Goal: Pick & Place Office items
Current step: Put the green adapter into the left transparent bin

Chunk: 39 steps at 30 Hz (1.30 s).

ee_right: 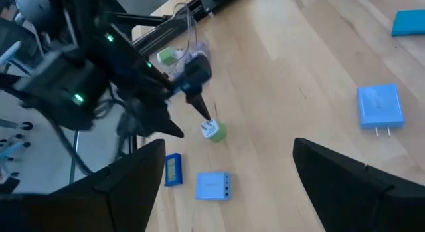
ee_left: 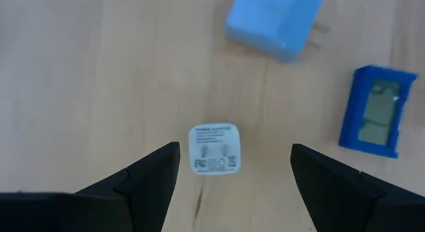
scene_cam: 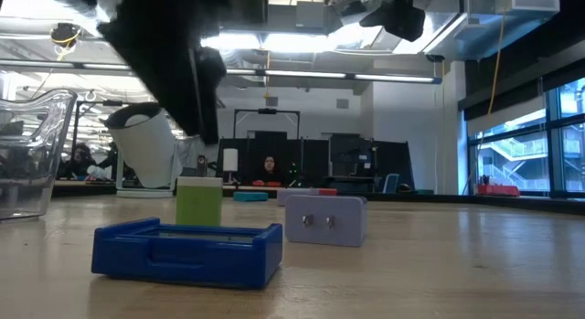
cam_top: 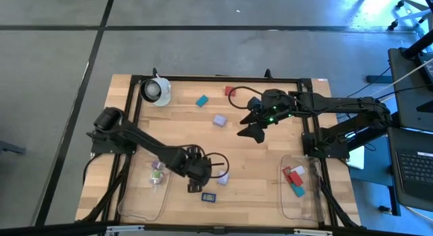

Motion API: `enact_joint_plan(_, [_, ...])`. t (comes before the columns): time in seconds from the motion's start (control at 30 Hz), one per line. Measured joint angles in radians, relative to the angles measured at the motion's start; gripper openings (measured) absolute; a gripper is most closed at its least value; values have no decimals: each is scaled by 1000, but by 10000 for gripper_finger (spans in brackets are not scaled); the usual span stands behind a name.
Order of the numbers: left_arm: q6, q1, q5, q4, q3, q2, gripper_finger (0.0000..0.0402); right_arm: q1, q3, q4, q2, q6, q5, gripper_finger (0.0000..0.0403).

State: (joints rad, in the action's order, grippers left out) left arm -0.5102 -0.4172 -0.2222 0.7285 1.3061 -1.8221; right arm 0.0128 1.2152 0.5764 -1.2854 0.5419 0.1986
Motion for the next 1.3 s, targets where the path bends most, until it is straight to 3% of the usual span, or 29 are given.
enact_joint_plan(0.4, [1,26,-22,-3,-22,-46,283,0,0,0,0,0,-38,333])
enact_joint_plan(0.57, [-8,43,45,-64,-70,-46,283,0,0,0,0,-1,-53,333])
enact_joint_plan(0.73, [-9,49,44,-98,-91,-46,277,0,0,0,0,-1,-53,333])
enact_joint_plan(0.9, [18,49,42,-136,-105,-46,241,0,0,0,0,-4,-53,333])
enact_joint_plan(1.13, [43,49,42,-137,-105,-46,148,0,0,0,0,-10,-53,333])
enact_joint_plan(1.3, [37,49,41,-134,-101,-46,146,0,0,0,0,-17,-53,333])
